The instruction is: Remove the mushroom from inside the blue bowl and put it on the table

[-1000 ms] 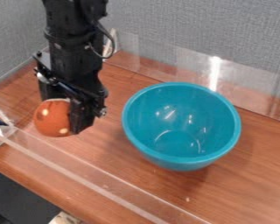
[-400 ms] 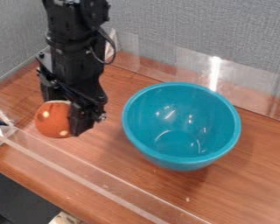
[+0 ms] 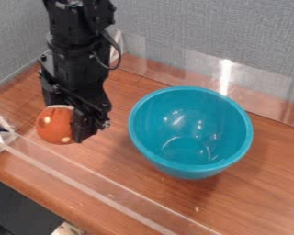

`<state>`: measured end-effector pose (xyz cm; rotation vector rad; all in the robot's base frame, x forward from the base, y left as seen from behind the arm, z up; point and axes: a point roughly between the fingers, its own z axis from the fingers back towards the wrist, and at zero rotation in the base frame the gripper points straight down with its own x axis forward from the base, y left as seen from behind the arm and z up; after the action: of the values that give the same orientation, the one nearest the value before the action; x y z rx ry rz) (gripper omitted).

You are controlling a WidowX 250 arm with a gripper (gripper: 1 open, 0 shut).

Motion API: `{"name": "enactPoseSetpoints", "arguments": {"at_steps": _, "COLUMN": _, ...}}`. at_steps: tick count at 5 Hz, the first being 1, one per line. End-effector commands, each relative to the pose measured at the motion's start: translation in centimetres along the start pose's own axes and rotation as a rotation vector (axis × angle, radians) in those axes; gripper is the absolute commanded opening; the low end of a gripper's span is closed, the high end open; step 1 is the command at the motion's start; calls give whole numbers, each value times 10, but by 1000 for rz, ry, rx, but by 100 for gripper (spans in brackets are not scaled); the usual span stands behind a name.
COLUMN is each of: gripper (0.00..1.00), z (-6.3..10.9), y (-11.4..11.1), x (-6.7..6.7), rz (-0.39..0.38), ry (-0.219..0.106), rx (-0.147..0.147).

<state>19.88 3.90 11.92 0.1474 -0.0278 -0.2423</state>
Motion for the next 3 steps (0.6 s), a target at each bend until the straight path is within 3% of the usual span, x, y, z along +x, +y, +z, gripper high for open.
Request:
{"name": "enactPoseSetpoints", "arguments": {"at_steps": 1, "gripper": 0, "z": 5, "y": 1, "x": 3, "rz": -17, "ry": -42, "rx": 22}}
{"name": "enactPoseSetpoints", "arguments": {"at_steps": 3, "gripper": 0, "z": 1, "y": 4, "x": 2, "rz": -35, "ry": -52, "rx": 32}}
